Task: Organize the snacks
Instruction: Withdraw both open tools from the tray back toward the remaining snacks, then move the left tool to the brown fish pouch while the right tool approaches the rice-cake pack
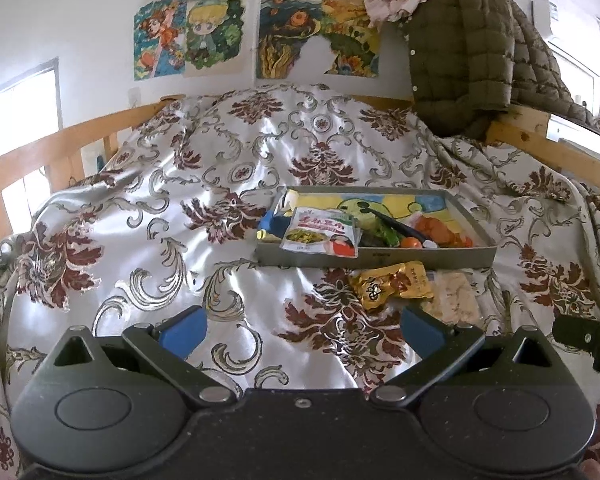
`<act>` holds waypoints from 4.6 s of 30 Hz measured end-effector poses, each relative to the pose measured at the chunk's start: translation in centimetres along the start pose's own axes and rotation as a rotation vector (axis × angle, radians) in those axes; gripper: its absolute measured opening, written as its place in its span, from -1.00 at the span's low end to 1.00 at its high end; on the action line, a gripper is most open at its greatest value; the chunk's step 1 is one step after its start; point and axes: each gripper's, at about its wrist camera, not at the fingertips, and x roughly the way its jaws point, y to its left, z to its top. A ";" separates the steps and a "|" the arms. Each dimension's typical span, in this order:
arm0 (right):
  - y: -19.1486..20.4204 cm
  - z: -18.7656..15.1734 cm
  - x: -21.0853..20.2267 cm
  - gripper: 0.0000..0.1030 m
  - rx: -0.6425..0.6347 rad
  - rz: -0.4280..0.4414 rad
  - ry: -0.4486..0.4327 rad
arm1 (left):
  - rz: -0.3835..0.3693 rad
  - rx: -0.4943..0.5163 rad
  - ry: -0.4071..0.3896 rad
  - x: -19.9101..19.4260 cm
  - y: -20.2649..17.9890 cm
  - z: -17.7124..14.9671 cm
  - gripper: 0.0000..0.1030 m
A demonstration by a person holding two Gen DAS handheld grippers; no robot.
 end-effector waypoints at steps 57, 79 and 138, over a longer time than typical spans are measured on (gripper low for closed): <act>1.5 4.2 11.8 1.00 -0.350 0.012 0.118 | -0.040 0.249 0.094 15.3 -2.2 3.7 0.99; 2.7 2.7 16.7 1.00 -0.360 0.084 0.241 | -0.180 0.257 0.177 22.2 -2.8 3.0 0.99; 3.4 1.9 20.1 0.77 -0.328 0.116 0.267 | -0.465 0.324 0.193 25.2 -4.4 1.4 0.14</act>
